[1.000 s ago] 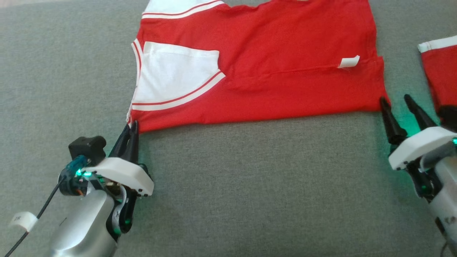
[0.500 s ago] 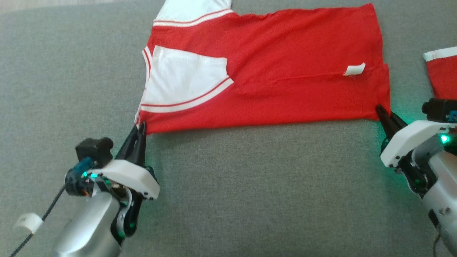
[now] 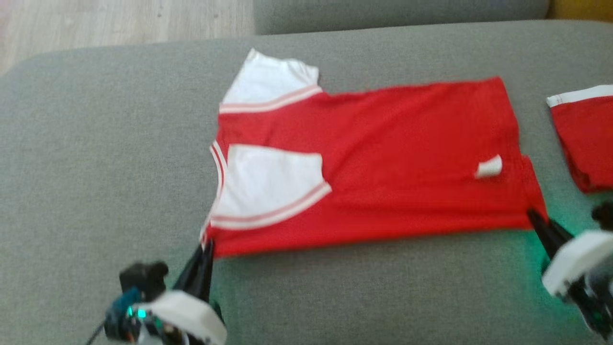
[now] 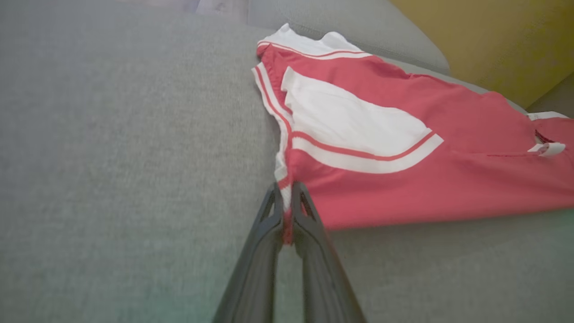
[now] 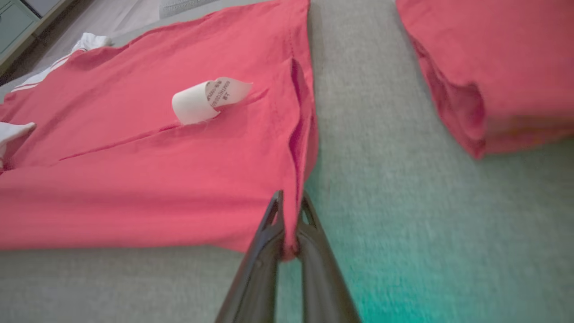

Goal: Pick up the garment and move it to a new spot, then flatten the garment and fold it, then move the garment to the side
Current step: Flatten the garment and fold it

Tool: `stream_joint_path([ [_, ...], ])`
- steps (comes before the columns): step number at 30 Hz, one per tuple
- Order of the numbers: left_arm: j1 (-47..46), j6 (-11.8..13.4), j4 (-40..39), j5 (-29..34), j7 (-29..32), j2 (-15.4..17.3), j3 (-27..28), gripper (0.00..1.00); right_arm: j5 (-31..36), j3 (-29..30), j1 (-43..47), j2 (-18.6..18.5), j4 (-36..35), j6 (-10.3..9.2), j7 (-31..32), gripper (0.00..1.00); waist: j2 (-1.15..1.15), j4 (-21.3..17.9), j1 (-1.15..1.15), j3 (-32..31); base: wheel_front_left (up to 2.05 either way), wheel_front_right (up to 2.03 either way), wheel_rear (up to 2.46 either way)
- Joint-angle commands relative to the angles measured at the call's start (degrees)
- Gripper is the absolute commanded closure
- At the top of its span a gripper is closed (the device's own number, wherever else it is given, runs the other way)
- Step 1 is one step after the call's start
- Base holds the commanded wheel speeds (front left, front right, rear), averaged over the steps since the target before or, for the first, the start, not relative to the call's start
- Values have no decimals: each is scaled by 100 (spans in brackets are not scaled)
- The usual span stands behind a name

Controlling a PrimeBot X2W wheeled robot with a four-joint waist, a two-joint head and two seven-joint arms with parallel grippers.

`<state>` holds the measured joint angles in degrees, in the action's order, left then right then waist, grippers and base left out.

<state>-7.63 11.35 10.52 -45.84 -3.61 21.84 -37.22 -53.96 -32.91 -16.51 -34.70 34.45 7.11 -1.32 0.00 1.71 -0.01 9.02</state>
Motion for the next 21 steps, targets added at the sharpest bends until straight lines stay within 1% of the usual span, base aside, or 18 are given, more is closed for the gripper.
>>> stream_joint_path([
  [1,11,88,-224,-50,-24,205,219,100,-27,70,181,-313,-137,37,-134,100,0,-5,1,-37,0,0,0],
  [5,493,193,-544,-155,-2,280,175,100,87,219,743,-371,-385,37,-292,100,0,0,1,-107,0,0,0],
  [9,792,259,-727,-226,52,350,134,100,238,379,1104,-305,-544,37,-310,100,0,-10,1,-160,0,0,0],
  [14,878,313,-774,-244,124,380,94,100,436,633,1322,-163,-650,37,-242,100,0,-23,1,-229,0,0,0],
  [15,862,298,-765,-225,141,388,67,90,486,679,1345,-134,-674,37,-218,82,0,-31,1,-237,0,0,0],
  [17,824,309,-738,-175,166,399,27,58,575,771,1375,-78,-723,37,-155,40,0,-56,1,-240,0,0,0],
  [18,805,322,-725,-150,173,402,14,1,628,839,1382,-58,-743,37,-141,1,0,-71,1,-238,0,0,0],
  [21,694,311,-745,-41,146,400,-39,0,790,1060,1415,-4,-858,37,-159,0,0,-114,1,-213,0,0,0],
])
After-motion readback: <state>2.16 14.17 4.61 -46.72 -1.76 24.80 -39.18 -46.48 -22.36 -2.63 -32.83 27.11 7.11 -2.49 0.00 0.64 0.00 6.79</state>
